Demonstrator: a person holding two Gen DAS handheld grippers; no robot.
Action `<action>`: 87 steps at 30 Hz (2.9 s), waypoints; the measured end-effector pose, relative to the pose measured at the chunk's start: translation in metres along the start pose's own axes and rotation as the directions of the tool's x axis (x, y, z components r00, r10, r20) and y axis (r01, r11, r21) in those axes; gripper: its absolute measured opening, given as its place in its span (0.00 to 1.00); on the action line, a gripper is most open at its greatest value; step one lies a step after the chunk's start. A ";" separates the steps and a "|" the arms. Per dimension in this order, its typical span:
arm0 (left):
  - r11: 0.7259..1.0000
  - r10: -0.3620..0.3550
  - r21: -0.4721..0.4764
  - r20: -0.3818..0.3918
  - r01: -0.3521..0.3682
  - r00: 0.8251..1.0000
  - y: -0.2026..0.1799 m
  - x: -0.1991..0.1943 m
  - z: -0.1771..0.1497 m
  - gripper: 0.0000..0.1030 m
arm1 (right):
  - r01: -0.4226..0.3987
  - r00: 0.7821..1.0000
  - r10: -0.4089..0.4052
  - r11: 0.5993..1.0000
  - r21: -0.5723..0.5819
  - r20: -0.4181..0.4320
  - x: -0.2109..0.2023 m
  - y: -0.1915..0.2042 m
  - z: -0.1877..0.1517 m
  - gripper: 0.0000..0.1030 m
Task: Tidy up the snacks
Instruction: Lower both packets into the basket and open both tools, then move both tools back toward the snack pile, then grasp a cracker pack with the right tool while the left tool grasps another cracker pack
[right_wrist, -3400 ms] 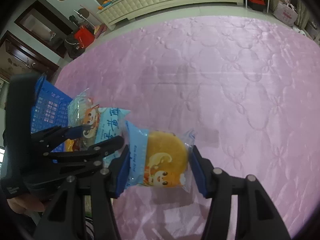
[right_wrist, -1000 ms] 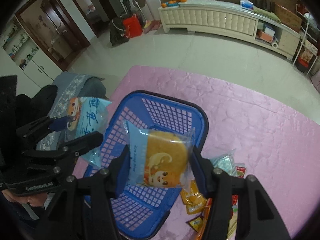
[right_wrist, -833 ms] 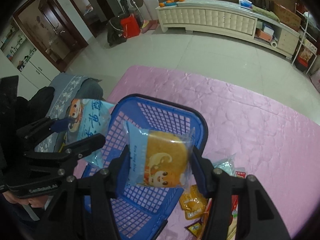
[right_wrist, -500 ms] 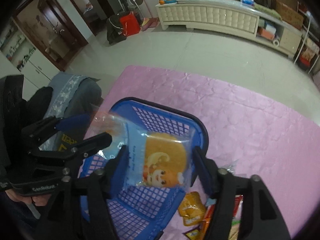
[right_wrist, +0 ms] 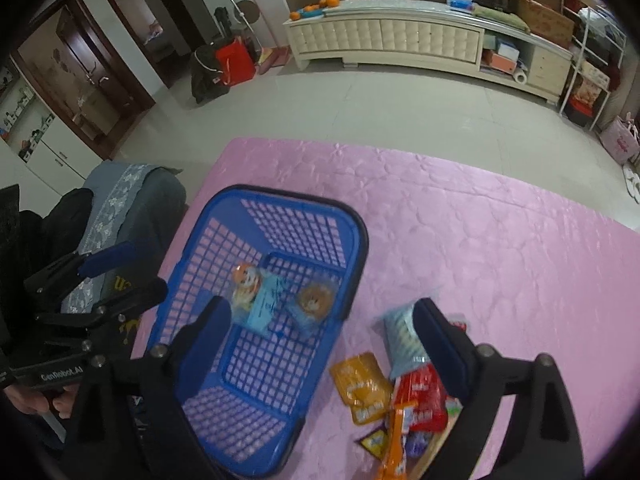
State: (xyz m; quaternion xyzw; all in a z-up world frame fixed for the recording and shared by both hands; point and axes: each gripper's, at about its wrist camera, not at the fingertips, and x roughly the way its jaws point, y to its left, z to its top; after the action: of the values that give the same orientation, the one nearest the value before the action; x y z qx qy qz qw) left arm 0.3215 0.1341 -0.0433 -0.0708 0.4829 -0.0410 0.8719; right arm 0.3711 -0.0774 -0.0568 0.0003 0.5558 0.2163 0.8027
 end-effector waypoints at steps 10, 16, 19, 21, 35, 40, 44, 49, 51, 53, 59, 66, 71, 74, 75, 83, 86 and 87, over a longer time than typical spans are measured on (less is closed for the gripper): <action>1.000 0.006 0.019 0.053 -0.007 0.999 -0.038 -0.053 -0.021 0.73 | 0.007 0.999 -0.006 1.000 -0.010 0.053 -0.060 0.003 -0.036 0.92; 0.999 0.005 0.050 0.057 -0.008 0.998 -0.067 -0.064 -0.029 0.73 | 0.024 0.997 -0.024 1.000 0.009 0.072 -0.083 -0.011 -0.056 0.92; 0.998 -0.007 0.069 0.061 0.003 0.998 -0.081 -0.066 -0.034 0.73 | 0.022 0.997 -0.024 0.999 0.028 0.079 -0.090 -0.021 -0.065 0.92; 0.996 -0.018 0.084 0.058 0.013 0.998 -0.092 -0.064 -0.037 0.73 | 0.027 0.996 -0.031 0.999 0.041 0.086 -0.095 -0.029 -0.071 0.92; 0.985 -0.090 0.148 0.002 0.089 0.996 -0.157 -0.026 -0.076 0.73 | -0.023 0.998 0.013 0.986 0.167 0.058 -0.088 -0.100 -0.130 0.92; 0.984 -0.086 0.158 -0.003 0.086 0.996 -0.176 -0.015 -0.092 0.73 | -0.064 0.996 0.053 0.980 0.190 0.066 -0.080 -0.117 -0.155 0.92; 0.984 -0.088 0.152 -0.022 0.091 0.996 -0.186 -0.002 -0.112 0.73 | -0.081 0.994 0.066 0.979 0.186 0.082 -0.071 -0.130 -0.176 0.92; 0.987 -0.081 0.134 -0.045 0.087 0.996 -0.195 0.017 -0.136 0.73 | -0.102 0.994 0.093 0.978 0.180 0.055 -0.050 -0.142 -0.197 0.91; 0.989 -0.082 0.120 -0.059 0.089 0.995 -0.197 0.025 -0.142 0.73 | -0.107 0.994 0.101 0.978 0.182 0.041 -0.041 -0.146 -0.203 0.90; 0.990 -0.088 0.105 -0.076 0.096 0.993 -0.199 0.034 -0.148 0.73 | -0.112 0.994 0.108 0.975 0.193 0.033 -0.032 -0.151 -0.206 0.85; 0.992 -0.066 0.103 -0.106 0.077 0.992 -0.202 0.054 -0.149 0.73 | -0.175 0.983 0.184 0.946 0.271 -0.005 0.002 -0.173 -0.212 0.84; 0.989 -0.049 0.130 -0.130 0.066 0.990 -0.205 0.074 -0.143 0.73 | -0.205 0.972 0.232 0.922 0.328 -0.045 0.029 -0.187 -0.205 0.84; 0.985 -0.029 0.162 -0.152 0.054 0.988 -0.209 0.088 -0.142 0.73 | -0.203 0.967 0.244 0.914 0.352 -0.074 0.045 -0.194 -0.198 0.70; 0.983 -0.025 0.178 -0.157 0.053 0.987 -0.209 0.091 -0.143 0.73 | -0.198 0.965 0.246 0.914 0.355 -0.095 0.054 -0.195 -0.198 0.65; 0.982 -0.026 0.180 -0.158 0.055 0.987 -0.209 0.092 -0.143 0.73 | -0.193 0.966 0.241 0.916 0.352 -0.098 0.055 -0.195 -0.197 0.65; 0.982 -0.048 0.172 -0.163 0.076 0.985 -0.205 0.089 -0.149 0.73 | -0.157 0.971 0.206 0.934 0.322 -0.124 0.060 -0.186 -0.190 0.47; 0.980 -0.041 0.187 -0.159 0.071 0.986 -0.206 0.082 -0.152 0.73 | -0.149 0.971 0.201 0.933 0.327 -0.130 0.058 -0.185 -0.192 0.46; 0.979 -0.038 0.191 -0.158 0.068 0.987 -0.208 0.081 -0.153 0.73 | -0.135 0.974 0.185 0.938 0.319 -0.133 0.055 -0.184 -0.194 0.46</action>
State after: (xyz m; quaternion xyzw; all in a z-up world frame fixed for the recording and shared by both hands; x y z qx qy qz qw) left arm 0.2341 -0.0950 -0.1570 0.0056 0.5401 -0.1169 0.8334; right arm 0.2776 -0.2711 -0.2247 0.1532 0.6438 0.1913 0.7249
